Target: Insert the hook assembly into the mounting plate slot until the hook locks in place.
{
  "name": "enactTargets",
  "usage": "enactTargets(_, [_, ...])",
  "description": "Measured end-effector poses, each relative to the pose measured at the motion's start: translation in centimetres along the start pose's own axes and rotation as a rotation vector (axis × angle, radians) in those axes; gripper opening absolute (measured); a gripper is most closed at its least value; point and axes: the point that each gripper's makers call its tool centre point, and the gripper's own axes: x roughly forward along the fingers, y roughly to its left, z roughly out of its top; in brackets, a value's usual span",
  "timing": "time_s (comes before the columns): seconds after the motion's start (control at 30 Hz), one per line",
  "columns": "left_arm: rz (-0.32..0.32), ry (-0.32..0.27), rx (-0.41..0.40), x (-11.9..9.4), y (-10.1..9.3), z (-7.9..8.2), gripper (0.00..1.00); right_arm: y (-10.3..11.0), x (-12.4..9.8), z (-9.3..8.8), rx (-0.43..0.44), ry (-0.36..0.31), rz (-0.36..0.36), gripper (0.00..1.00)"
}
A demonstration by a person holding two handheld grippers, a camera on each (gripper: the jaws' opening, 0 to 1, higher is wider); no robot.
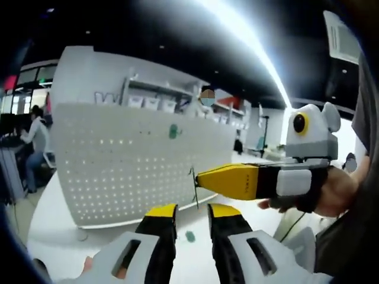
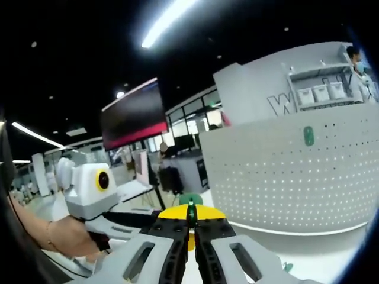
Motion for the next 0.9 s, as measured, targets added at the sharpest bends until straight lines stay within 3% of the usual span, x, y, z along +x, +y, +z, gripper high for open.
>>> enactTargets(0.23, [-0.006, 0.028, -0.020, -0.2, 0.2, -0.9, 0.50, -1.0, -0.2, -0.2, -0.028, 0.012, -0.022, 0.00])
enactTargets(0.47, [-0.008, 0.001, -0.027, -0.5, 0.1, -0.5, 0.71, -1.7, 0.0, -0.1, -0.046, 0.012, -0.036, 0.00])
enactTargets(0.9, [-0.058, -0.017, -0.042, -0.3, -1.0, -0.2, 0.89, -2.7, 0.4, 0.0, -0.051, 0.005, -0.066, 0.00])
